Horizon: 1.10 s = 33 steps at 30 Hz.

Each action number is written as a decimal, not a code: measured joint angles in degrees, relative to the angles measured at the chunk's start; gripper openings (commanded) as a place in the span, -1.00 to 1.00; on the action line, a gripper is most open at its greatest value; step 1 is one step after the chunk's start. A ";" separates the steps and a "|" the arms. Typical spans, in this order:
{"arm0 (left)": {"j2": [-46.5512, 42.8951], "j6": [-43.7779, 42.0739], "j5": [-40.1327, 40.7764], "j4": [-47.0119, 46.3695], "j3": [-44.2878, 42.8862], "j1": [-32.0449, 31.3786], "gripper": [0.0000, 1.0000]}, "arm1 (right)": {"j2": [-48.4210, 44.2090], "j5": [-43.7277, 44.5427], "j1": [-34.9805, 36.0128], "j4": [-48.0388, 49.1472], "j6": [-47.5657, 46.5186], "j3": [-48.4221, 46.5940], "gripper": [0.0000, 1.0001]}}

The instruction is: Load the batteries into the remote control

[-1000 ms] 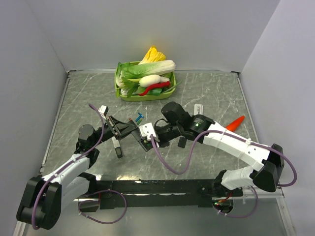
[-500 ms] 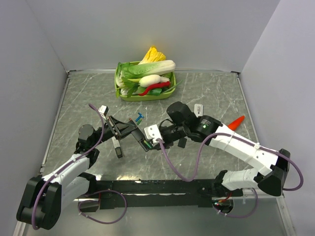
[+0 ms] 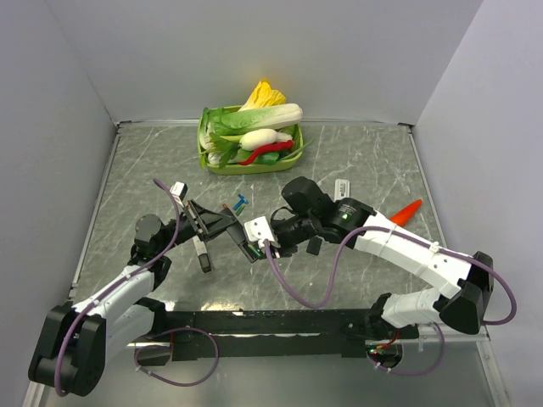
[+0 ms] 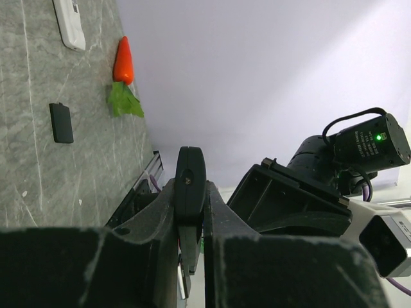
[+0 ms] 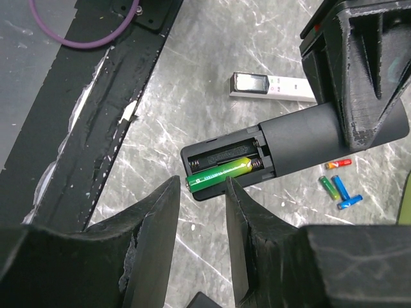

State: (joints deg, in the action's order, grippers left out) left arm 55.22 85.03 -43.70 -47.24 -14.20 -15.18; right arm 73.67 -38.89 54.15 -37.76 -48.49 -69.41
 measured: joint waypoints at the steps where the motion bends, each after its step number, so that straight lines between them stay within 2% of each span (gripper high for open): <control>1: 0.00 0.00 -0.02 0.02 -0.04 0.00 -0.98 | 0.13 -0.02 0.00 0.00 0.00 0.00 -0.17; 18: 0.00 0.00 -0.02 0.17 -0.74 0.00 -0.98 | 1.22 -0.11 0.09 0.92 0.90 0.00 -0.22; 33: 0.00 0.00 0.00 0.17 -0.74 0.07 -0.98 | 0.57 2.01 0.09 2.67 4.09 0.22 -0.11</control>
State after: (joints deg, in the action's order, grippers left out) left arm 55.22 85.03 -43.70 -47.07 -14.94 -15.11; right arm 74.24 -36.88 54.24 -35.09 -44.40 -69.19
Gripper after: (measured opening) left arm 0.166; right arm 0.441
